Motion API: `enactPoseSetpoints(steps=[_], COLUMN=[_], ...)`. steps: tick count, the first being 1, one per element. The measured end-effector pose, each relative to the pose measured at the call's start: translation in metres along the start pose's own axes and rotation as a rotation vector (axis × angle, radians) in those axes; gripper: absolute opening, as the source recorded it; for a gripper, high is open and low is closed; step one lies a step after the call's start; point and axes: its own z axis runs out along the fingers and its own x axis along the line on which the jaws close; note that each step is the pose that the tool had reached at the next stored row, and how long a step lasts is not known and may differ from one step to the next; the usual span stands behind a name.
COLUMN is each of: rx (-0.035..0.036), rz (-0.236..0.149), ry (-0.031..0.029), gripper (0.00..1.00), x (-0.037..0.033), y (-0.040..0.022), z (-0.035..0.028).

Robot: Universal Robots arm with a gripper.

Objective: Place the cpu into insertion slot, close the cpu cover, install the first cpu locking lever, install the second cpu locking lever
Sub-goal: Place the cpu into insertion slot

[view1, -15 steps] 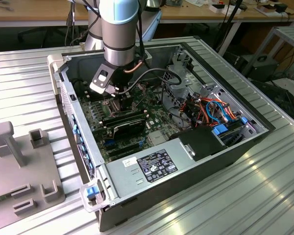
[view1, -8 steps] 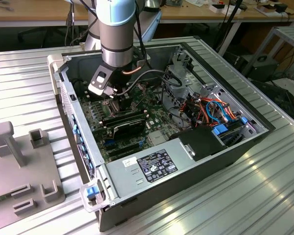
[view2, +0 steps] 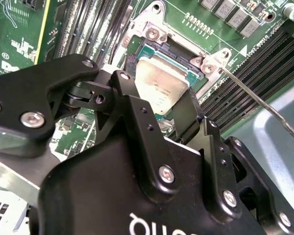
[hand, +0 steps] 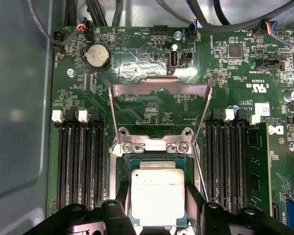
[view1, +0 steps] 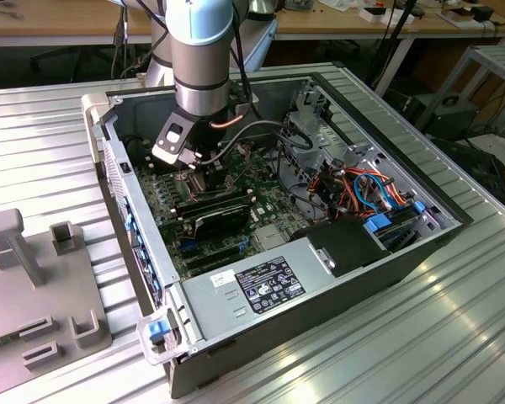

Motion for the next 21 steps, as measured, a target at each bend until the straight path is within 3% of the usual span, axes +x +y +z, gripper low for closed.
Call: enactPoseSetpoints(steps=[21], rx=[0.0007], rz=[0.015], ry=[-0.0004], gripper=[0.55], x=[0.0008], y=[0.0001], z=[0.0029])
